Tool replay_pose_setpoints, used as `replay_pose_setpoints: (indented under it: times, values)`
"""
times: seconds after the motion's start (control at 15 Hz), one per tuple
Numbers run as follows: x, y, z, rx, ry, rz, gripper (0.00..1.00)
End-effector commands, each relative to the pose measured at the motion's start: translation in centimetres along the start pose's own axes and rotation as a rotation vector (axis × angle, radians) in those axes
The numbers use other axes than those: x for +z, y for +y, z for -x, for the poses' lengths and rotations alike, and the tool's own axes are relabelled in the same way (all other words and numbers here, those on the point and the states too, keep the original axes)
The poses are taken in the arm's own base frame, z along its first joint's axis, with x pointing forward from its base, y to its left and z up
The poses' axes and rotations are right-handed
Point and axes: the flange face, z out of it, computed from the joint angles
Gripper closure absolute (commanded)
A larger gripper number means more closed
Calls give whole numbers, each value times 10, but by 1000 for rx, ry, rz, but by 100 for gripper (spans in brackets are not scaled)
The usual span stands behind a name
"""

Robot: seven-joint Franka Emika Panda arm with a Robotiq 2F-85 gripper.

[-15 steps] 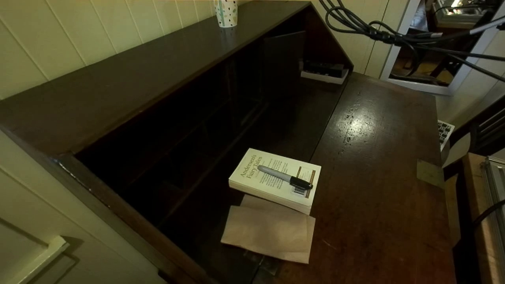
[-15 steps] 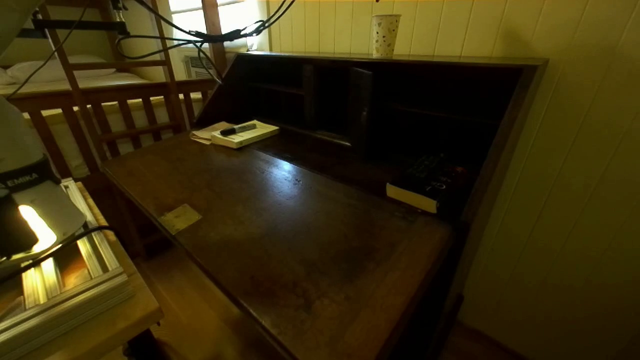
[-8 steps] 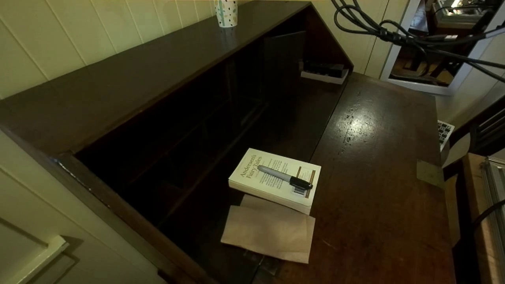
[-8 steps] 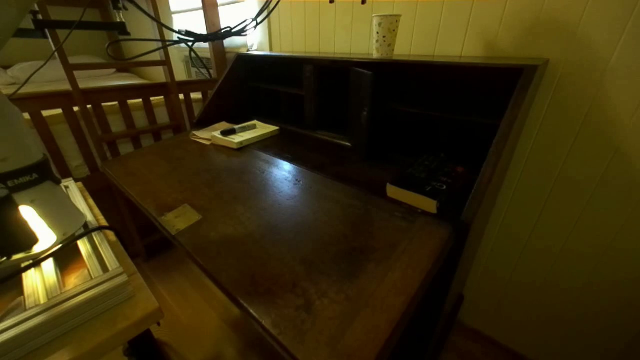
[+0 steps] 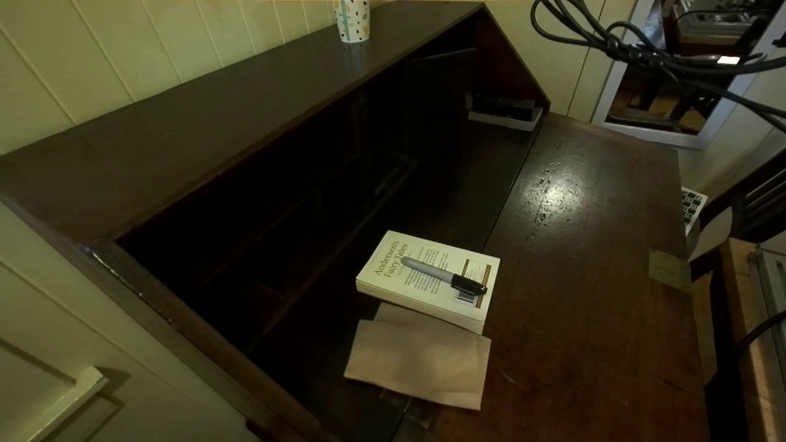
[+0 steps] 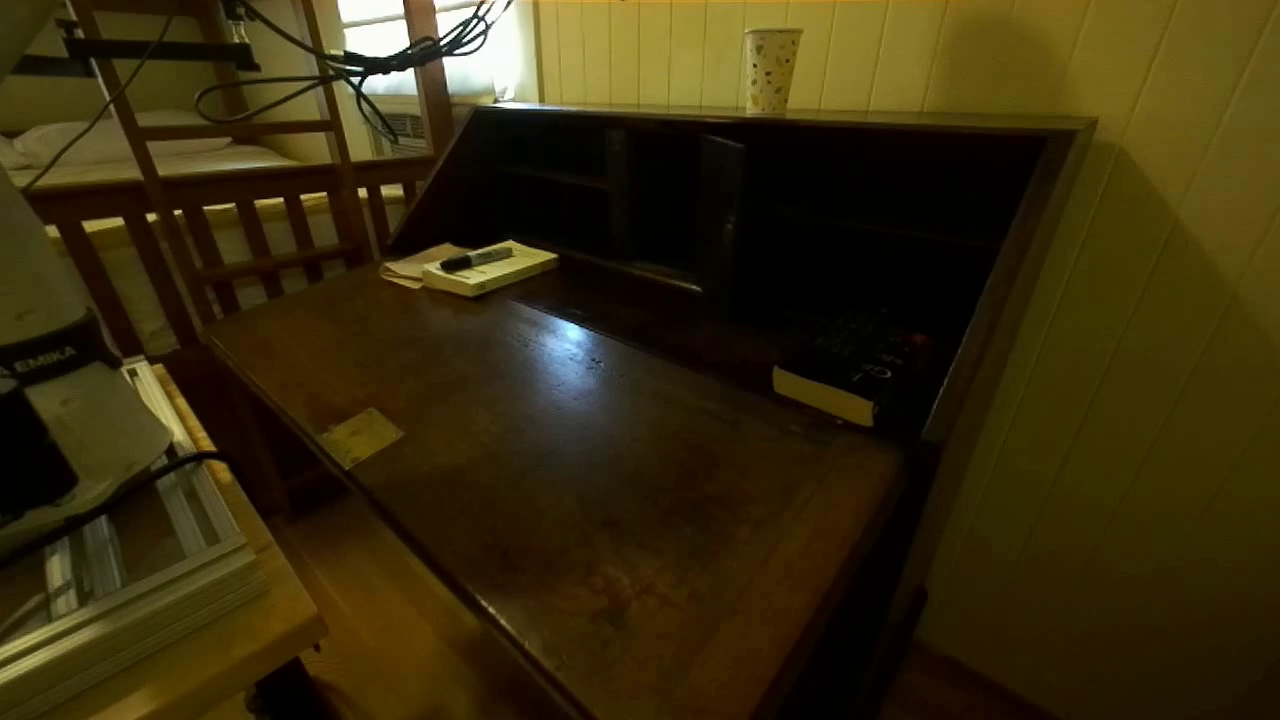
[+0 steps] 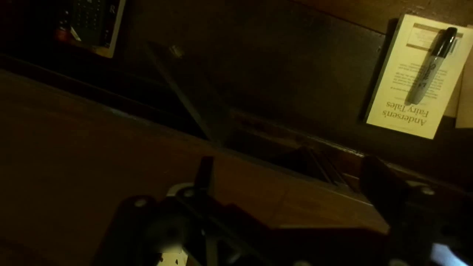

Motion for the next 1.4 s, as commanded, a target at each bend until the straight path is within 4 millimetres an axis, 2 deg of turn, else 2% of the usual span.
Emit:
replay_pose_setpoints:
  times: [0.0,0.33,0.8,0.87,1.13,1.33]
  values:
    - [-4,-19,2,-43,-78,32,0]
    - [0,-37,-3,-23,-136,44,0]
    - [3,-35,-7,-35,-104,24,0]
    - [1,-39,-7,-13,-175,131,0]
    - [-16,-55,1,32,-293,291,0]
    - [-28,-69,-1,66,-353,442,0]
